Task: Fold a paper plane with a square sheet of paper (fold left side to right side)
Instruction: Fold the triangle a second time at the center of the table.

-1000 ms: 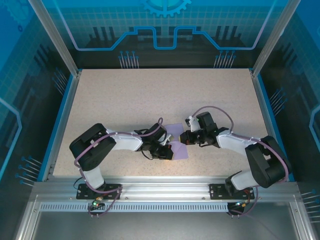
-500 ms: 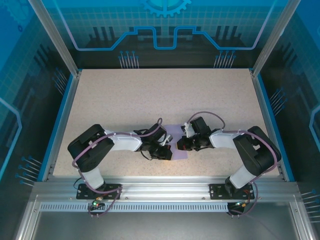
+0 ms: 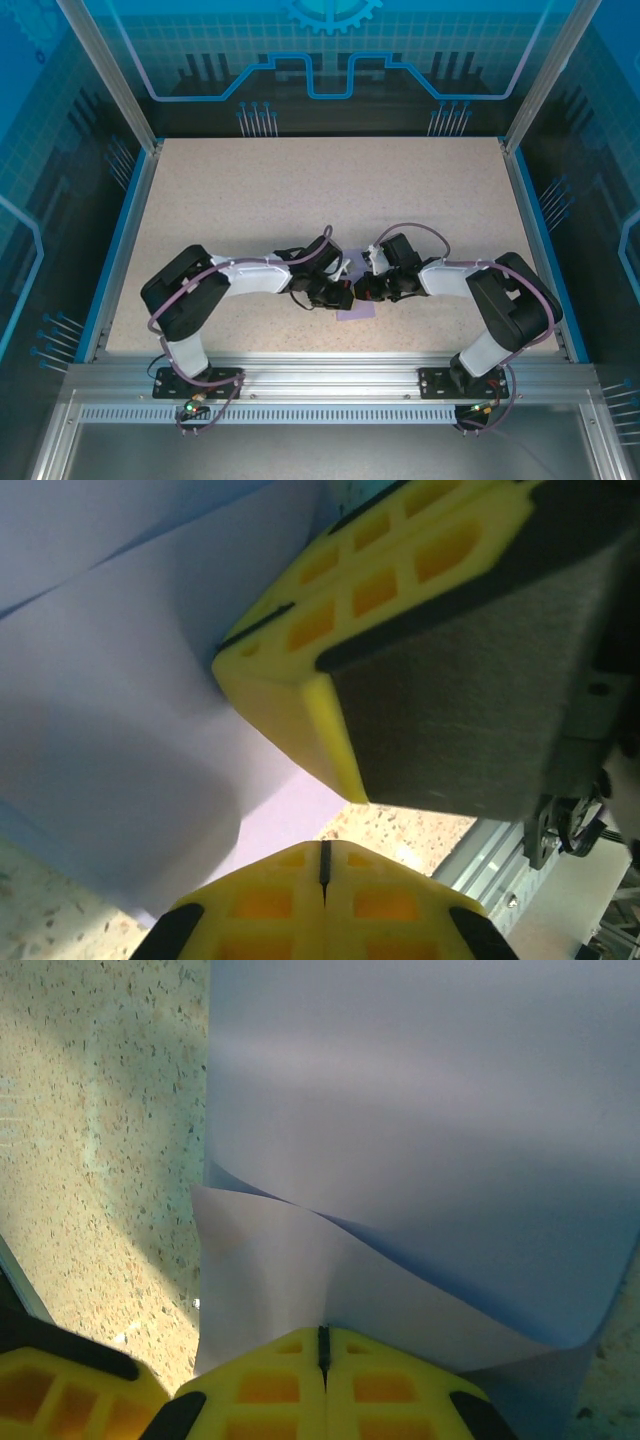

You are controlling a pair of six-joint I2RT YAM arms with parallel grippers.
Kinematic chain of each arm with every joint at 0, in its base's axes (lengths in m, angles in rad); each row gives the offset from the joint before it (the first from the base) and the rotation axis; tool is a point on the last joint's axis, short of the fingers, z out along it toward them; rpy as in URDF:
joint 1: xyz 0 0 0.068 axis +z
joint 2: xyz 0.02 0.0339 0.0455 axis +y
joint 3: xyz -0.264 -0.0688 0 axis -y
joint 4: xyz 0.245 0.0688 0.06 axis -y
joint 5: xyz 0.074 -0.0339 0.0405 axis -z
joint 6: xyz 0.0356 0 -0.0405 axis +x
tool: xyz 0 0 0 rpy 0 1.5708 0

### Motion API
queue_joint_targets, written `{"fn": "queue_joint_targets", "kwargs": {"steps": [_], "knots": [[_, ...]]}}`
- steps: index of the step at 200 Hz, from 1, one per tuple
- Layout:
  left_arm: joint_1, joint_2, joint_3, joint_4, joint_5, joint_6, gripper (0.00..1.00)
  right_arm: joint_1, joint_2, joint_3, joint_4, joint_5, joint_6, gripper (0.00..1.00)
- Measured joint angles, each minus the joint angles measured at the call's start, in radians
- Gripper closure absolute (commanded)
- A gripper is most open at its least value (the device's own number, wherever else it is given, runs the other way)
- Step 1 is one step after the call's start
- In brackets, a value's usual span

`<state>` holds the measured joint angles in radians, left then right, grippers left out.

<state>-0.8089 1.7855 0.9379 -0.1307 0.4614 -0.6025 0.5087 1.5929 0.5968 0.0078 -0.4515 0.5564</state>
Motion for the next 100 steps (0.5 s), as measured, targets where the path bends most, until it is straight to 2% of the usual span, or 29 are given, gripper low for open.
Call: {"fn": "queue_joint_targets", "kwargs": {"steps": [38,100], "knots": [[0.0,0.051,0.008,-0.016,-0.001,0.002,0.99,0.0,0.0,0.0,0.0,0.0,0.0,1.0],[-0.001,0.048,-0.005,-0.01,-0.011,-0.014,1.0,0.001,0.0,0.008,-0.022,0.002,-0.008,1.0]]}}
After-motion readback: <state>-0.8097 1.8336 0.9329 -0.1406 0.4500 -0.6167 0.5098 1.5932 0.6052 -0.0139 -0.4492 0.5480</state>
